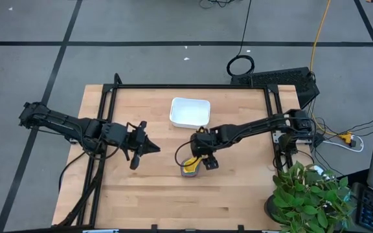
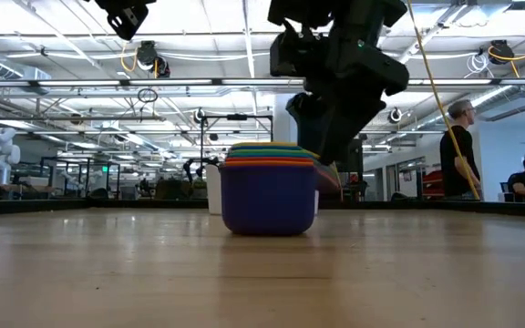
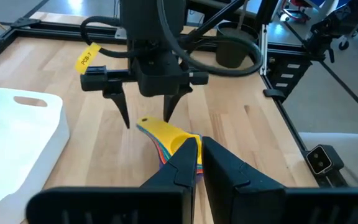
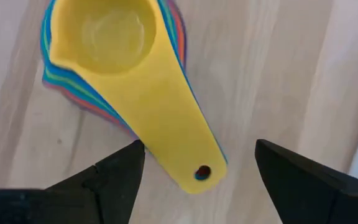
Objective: Nest measuring cups in basket
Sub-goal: Put the stack of measuring cups into the white bin
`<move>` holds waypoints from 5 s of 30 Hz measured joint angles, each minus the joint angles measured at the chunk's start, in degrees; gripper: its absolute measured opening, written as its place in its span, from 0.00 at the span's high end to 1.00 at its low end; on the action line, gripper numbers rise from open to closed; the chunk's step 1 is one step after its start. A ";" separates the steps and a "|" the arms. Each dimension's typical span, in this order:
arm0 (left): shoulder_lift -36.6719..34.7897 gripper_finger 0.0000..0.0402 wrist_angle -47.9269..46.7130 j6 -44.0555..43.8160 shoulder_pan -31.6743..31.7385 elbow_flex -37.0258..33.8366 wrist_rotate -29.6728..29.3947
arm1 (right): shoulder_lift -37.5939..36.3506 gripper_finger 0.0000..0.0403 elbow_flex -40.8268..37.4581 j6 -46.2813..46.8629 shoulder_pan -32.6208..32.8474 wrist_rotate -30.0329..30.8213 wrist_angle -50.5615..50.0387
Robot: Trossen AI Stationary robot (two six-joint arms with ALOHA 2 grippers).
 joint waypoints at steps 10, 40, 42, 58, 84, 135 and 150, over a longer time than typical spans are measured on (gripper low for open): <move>3.40 0.94 0.00 -0.48 -0.13 -0.02 0.26 | 0.46 0.26 0.00 -0.81 0.00 -2.02 1.93; 6.69 0.94 0.63 -0.04 0.09 -0.02 2.62 | -1.01 0.26 0.00 5.65 5.35 -5.87 1.96; 6.69 0.94 0.65 -0.03 0.09 -0.02 2.62 | -1.51 0.26 0.00 6.33 5.70 -4.29 2.12; 6.69 0.94 1.01 -0.53 0.17 -0.02 2.60 | -1.50 0.10 0.00 13.08 3.16 -5.98 4.83; 6.67 0.94 0.98 -1.25 0.13 -0.02 3.32 | 6.86 0.03 0.00 10.46 6.38 2.11 3.83; 6.67 0.94 0.29 -0.16 0.13 -0.02 3.37 | 6.13 0.71 0.00 6.88 7.68 5.99 2.80; 6.69 0.94 -0.87 -0.13 0.13 0.00 3.36 | 3.34 0.70 0.00 5.40 6.47 2.13 2.09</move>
